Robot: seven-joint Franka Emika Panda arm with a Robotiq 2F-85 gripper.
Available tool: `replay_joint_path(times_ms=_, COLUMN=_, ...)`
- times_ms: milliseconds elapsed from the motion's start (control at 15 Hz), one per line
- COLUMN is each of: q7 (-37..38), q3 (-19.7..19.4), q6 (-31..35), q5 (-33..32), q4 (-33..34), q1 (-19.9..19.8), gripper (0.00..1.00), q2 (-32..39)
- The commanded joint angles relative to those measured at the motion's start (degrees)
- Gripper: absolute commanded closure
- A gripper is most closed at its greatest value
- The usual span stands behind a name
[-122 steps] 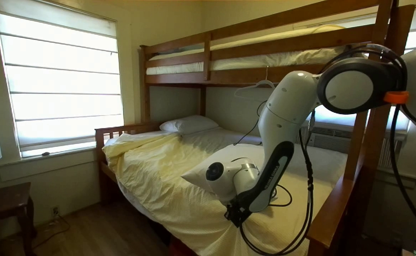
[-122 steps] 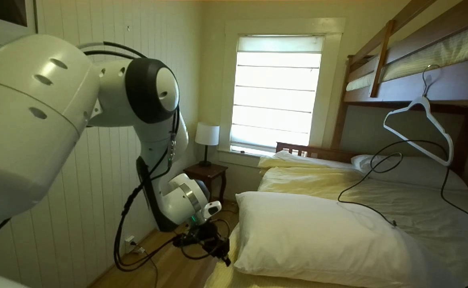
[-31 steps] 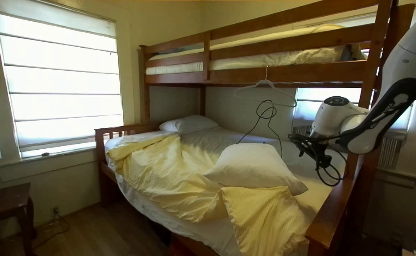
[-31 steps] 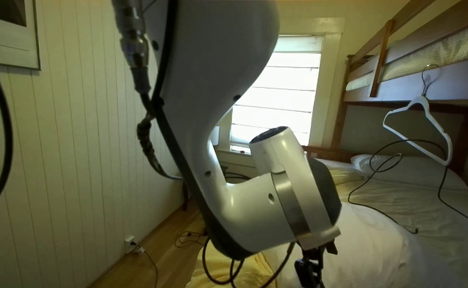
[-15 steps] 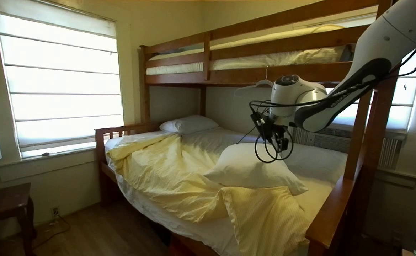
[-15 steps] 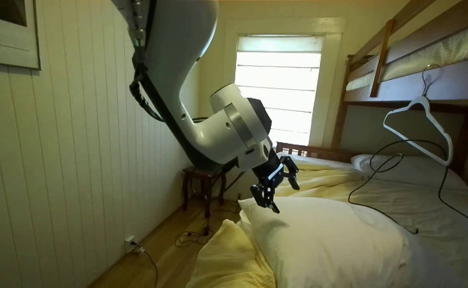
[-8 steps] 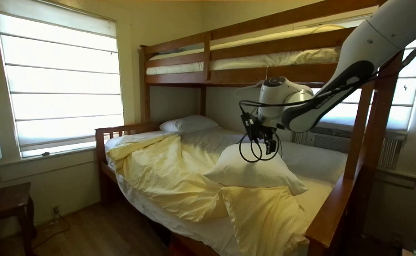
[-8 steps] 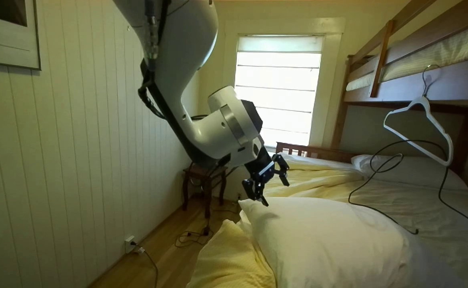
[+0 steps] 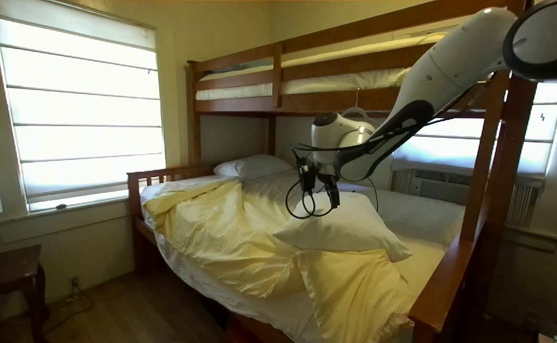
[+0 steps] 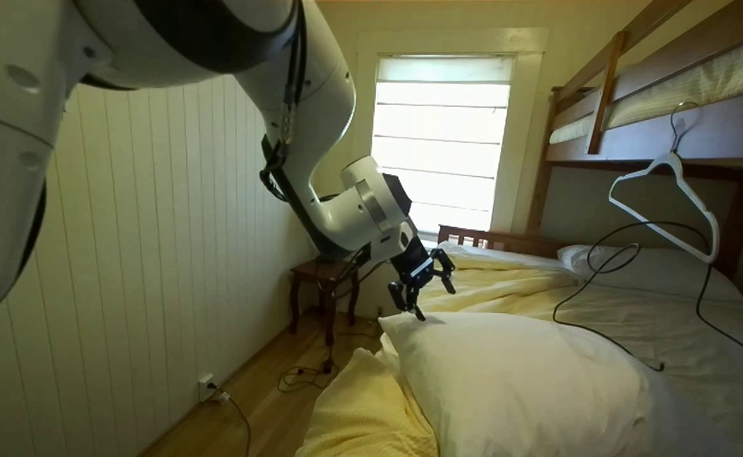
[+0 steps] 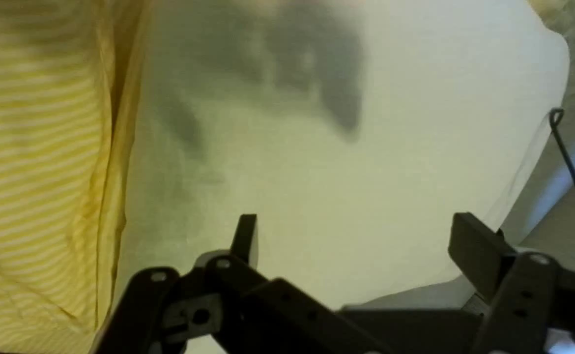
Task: Move the blanket to the right
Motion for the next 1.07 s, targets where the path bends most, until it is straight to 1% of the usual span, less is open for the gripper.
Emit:
replay_joint_path(times_ms=0, q7=1.12, q3=-8.74, q6=-2.89, q5=5.66, q4=8.06, q1=10.04, gripper=0.00, q2=9.21)
replay_joint_path(times_ms=133, q7=1.27, q3=-12.66, q6=-3.67, q5=8.66, q4=9.82, q1=14.50, gripper=0.00, q2=12.79)
replay_joint_path(times_ms=267, q7=1.34, q3=-14.39, q6=-4.07, q5=10.68, q4=10.87, q1=17.02, gripper=0.00, q2=15.78)
replay_joint_path(times_ms=467, q7=1.34, q3=-13.30, q6=-4.96, q5=10.07, q4=11.07, q1=17.74, gripper=0.00, q2=18.00)
replay_joint_path(times_ms=533, q7=1.33, q3=-12.54, q6=-5.14, q5=10.05, q4=11.50, q1=17.27, gripper=0.00, q2=18.85)
replay_joint_path(times_ms=667, q7=1.33, q3=-12.36, q6=-4.79, q5=10.78, q4=11.71, q1=17.15, gripper=0.00, q2=19.82)
replay_joint_path(times_ms=733, q7=1.26, q3=-11.76, q6=-3.70, q5=11.18, q4=11.35, q1=16.14, gripper=0.00, q2=19.60)
replay_joint_path(times_ms=867, q7=0.56, q3=-11.38, q6=0.57, q5=12.20, q4=9.67, q1=14.55, gripper=0.00, q2=18.00)
replay_joint_path(times_ms=933, q7=1.46, q3=-8.26, q6=3.07, q5=9.98, q4=8.93, q1=11.33, gripper=0.00, q2=16.38)
replay_joint_path(times_ms=1000, q7=0.85, q3=-8.43, q6=6.95, q5=8.94, q4=7.81, q1=10.77, gripper=0.00, q2=15.59)
